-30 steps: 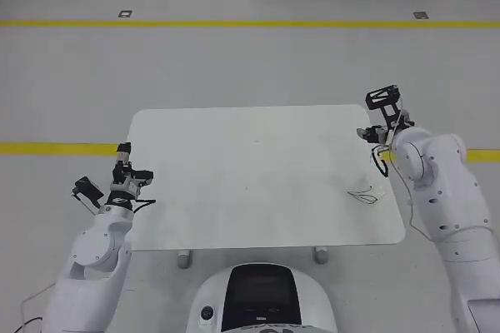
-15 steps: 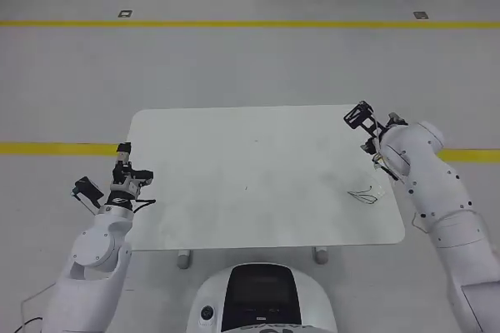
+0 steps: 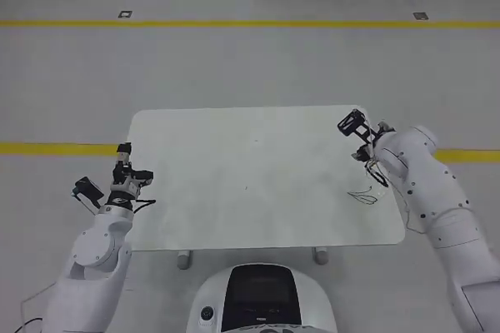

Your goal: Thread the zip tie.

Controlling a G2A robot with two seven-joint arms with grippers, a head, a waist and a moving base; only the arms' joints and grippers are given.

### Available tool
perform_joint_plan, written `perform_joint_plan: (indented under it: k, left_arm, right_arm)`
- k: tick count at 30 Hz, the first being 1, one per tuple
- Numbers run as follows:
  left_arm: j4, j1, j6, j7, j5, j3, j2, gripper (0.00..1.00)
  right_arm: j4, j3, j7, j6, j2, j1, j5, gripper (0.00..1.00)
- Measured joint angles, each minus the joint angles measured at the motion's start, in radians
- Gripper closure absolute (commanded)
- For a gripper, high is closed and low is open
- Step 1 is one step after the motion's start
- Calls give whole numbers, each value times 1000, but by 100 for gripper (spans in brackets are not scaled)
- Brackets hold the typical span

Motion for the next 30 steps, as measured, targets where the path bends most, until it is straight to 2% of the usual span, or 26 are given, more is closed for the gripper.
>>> perform_joint_plan:
  k: [2, 5, 9, 20, 22, 26, 30]
  left_arm:
    - [0, 0, 0, 0, 0, 0, 0, 0]
    - [0, 0, 0, 0, 0, 0, 0, 0]
    - [0, 0, 0, 0, 0, 0, 0, 0]
    - [0, 0, 0, 0, 0, 0, 0, 0]
    - [0, 0, 0, 0, 0, 0, 0, 0]
    - [0, 0, 0, 0, 0, 0, 0, 0]
    - [0, 0, 0, 0, 0, 0, 0, 0]
  right_arm:
    - [-6, -39, 60, 0, 22, 17, 134, 0]
    - [-16, -123, 152, 0, 70, 67, 332, 0]
    - [-9, -220, 169, 0, 130, 129, 503, 0]
    - [-2, -220, 158, 0, 133, 125, 520, 0]
    - [20, -209, 137, 0, 142, 118, 545, 0]
    - [52, -211, 160, 0, 171, 124, 578, 0]
    - [20, -271, 151, 0, 216, 125, 593, 0]
